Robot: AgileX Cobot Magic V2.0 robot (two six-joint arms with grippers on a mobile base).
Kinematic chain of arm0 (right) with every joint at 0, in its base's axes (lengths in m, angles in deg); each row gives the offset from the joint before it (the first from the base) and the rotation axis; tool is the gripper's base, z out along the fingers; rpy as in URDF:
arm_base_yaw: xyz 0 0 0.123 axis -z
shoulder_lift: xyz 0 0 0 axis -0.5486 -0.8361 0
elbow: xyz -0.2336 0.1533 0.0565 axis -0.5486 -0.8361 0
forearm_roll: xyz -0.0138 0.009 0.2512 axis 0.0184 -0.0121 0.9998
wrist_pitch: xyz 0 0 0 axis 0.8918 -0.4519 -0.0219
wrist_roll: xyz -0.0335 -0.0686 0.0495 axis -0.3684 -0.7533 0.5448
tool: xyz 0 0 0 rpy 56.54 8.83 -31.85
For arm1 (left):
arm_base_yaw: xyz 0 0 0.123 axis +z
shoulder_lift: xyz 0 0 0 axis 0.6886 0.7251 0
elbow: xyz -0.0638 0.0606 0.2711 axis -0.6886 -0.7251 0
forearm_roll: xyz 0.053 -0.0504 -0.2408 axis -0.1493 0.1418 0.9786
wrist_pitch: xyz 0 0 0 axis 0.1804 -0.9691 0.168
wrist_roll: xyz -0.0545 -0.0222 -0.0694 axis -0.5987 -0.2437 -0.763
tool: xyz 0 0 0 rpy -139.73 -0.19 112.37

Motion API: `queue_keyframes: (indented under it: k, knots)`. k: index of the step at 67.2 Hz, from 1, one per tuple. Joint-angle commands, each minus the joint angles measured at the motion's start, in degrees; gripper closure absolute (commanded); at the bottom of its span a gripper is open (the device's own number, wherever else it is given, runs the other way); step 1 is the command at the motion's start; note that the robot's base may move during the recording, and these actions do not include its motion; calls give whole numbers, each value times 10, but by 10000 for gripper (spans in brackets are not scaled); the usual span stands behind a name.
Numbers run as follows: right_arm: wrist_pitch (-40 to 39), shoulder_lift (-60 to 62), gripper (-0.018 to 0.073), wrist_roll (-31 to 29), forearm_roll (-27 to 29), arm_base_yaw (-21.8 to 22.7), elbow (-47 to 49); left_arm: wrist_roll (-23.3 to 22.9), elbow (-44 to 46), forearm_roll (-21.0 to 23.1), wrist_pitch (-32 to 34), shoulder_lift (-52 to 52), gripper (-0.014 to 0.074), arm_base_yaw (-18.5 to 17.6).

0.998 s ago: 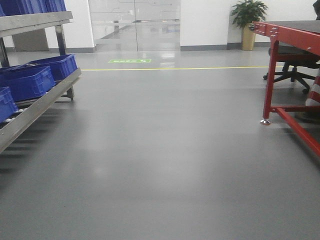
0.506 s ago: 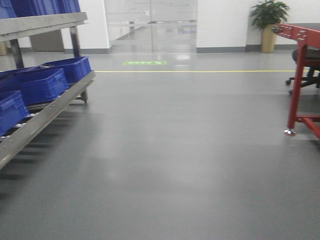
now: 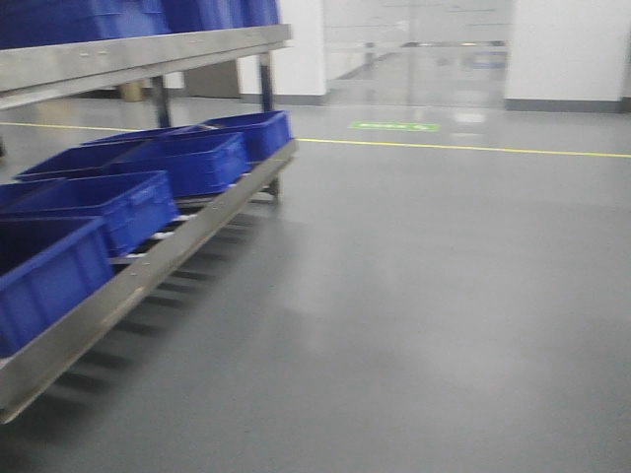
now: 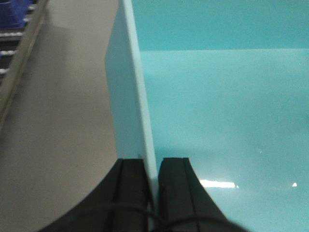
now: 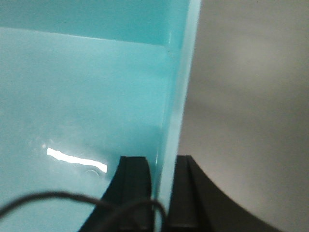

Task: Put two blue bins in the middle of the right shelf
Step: 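Turn the base toward the other shelf of blue bins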

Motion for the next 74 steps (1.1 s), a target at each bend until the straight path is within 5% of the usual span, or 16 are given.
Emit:
queue_keyframes:
  k: [1, 74]
  knots:
    - [-34, 2, 712, -10, 12, -2, 5, 7, 7, 39, 33, -5, 707, -5]
    - [-34, 2, 712, -10, 12, -2, 5, 7, 7, 39, 33, -5, 707, -5]
